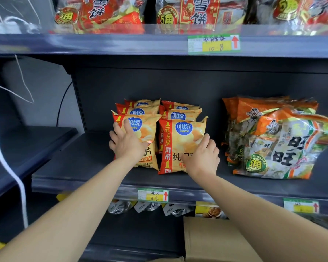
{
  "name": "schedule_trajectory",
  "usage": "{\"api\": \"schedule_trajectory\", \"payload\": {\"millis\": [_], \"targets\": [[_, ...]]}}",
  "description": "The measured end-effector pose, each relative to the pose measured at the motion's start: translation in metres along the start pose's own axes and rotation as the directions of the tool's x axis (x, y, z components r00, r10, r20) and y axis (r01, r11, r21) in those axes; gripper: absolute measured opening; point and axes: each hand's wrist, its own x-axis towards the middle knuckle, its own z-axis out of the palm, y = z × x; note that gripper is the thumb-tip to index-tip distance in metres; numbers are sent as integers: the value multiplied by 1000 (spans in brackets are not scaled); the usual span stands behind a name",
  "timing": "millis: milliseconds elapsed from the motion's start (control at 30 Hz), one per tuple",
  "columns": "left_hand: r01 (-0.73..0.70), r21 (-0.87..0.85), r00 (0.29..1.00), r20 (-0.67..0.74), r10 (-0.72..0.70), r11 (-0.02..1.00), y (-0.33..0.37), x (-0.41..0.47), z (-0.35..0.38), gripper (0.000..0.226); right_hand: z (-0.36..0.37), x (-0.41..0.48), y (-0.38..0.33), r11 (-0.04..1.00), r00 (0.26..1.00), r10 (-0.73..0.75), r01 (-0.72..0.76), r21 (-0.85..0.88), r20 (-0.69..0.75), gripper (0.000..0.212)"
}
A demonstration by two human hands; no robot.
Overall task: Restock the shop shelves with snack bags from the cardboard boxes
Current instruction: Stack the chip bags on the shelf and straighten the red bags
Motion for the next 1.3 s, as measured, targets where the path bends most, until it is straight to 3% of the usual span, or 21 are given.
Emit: {"api": "schedule_trajectory", "payload": {"millis": [100, 300, 367, 433, 567, 633, 700, 800, 1100, 1300], "targets": [[-154, 39, 982, -101, 157, 987, 11, -17, -6, 76, -10, -6, 1, 993, 992, -117, 117, -18, -50, 78], [-431, -142, 902, -72, 425, 891, 58, -52, -35, 52, -39, -19, -2, 923, 914, -384, 380, -54, -132, 51], [-546, -185, 837, -101, 537, 817, 71, -64, -48, 46, -52, -21, -5, 871, 836, -486, 488, -60, -254, 43], [-668, -179, 743, -220, 633, 722, 82, -71, -65, 39, -72, -20, -11, 808, 725, -555, 586, -57, -409, 37], [-798, -96, 556, -497, 666, 594, 107, -64, -106, 31, -126, -9, -40, 686, 522, -590, 726, -43, -616, 34], [-830, -74, 493, -561, 665, 553, 124, -55, -128, 30, -154, 1, -59, 661, 460, -572, 749, -48, -679, 33], [-841, -57, 465, -583, 666, 538, 142, -43, -151, 32, -180, 13, -77, 650, 445, -568, 758, -46, -693, 35], [-806, -33, 503, -567, 653, 591, 164, -17, -184, 34, -215, 37, -101, 669, 480, -590, 741, -61, -649, 39], [-592, 11, 767, -297, 568, 806, 191, 41, -286, 28, -295, 90, -164, 760, 712, -648, 629, -166, -270, 38], [-548, 118, 826, -77, 558, 828, 218, 44, -344, 29, -352, 87, -194, 762, 787, -613, 612, -212, 66, 49]]}}
